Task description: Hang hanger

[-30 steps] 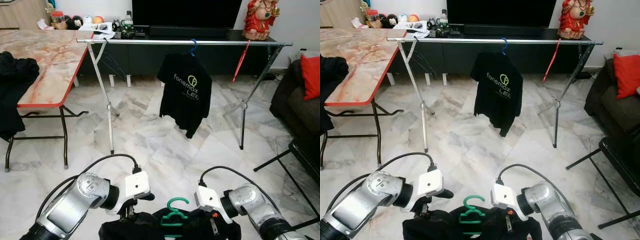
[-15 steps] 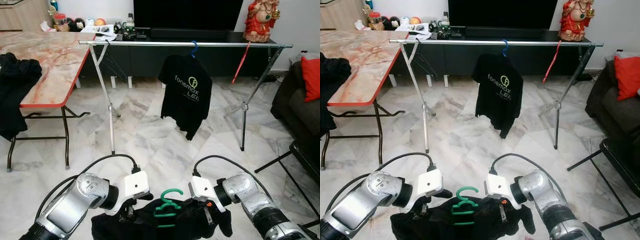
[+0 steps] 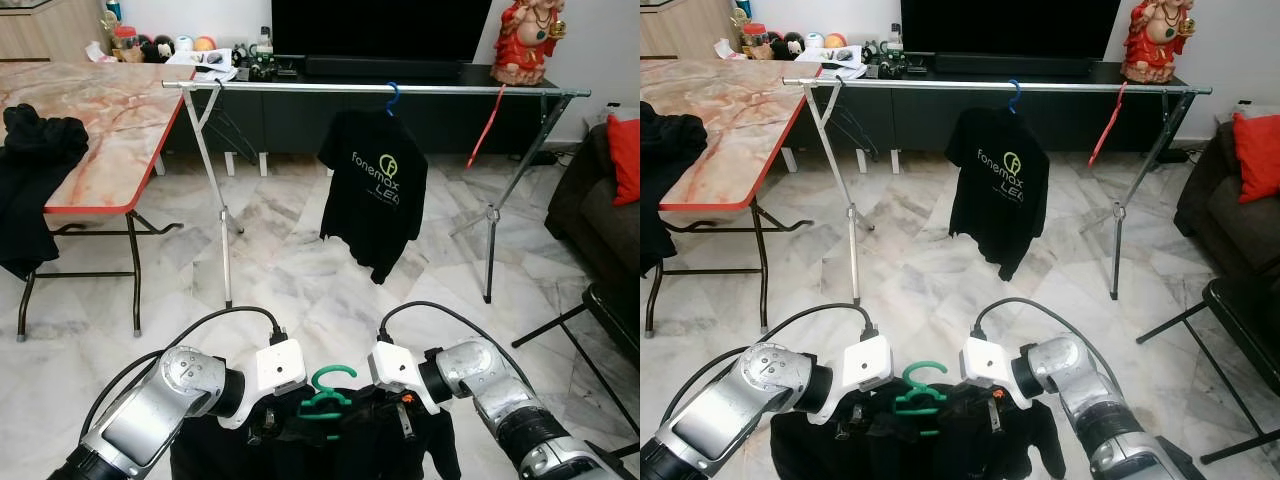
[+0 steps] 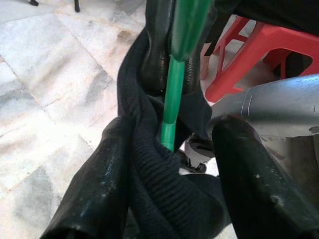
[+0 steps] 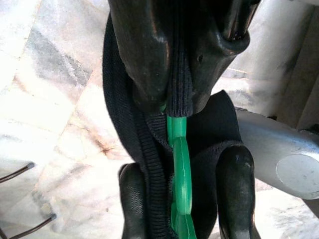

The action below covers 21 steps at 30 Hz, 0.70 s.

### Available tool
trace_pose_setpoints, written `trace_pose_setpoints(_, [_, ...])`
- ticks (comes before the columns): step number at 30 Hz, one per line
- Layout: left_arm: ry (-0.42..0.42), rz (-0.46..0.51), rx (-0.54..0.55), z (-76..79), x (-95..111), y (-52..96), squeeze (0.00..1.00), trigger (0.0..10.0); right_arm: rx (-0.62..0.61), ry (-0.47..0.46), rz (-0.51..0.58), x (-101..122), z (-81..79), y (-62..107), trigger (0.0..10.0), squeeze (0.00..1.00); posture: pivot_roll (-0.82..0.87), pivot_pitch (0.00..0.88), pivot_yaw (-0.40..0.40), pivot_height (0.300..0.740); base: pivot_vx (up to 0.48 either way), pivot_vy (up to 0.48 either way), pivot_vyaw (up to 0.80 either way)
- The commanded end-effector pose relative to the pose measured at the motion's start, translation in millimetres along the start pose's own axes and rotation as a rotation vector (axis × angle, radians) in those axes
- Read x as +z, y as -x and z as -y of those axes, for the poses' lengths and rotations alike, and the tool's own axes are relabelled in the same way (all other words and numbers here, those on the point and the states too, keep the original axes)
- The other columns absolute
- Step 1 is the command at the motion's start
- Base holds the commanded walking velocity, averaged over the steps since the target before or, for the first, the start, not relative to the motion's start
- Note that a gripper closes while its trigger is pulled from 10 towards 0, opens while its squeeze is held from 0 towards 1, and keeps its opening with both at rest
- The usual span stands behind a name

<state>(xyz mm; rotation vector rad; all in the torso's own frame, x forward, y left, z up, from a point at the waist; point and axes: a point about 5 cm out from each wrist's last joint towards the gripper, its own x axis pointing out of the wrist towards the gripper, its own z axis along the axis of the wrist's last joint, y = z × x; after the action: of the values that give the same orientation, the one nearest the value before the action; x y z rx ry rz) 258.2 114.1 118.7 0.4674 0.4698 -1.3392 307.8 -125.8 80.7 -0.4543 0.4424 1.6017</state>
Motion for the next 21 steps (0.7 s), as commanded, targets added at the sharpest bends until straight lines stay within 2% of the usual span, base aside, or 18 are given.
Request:
trace_pose_setpoints(1, [-0.007,-0.009,-0.005,-0.1,2.7,-0.6,0.00,0.0,-0.040,0.028,0.051,12.5,8.0,5.1,0.0,0.00,0.12,0.074,-0.054,0.740,0.000,0.000,0.00])
trace_pose_setpoints(21, [-0.014,-0.034,-0.004,-0.6,0.0,-1.3,0.00,0.0,-0.061,0.022,0.079,15.0,9.6,3.4,0.0,0.00,0.12,0.078,-0.050,0.740,0.000,0.000,0.00])
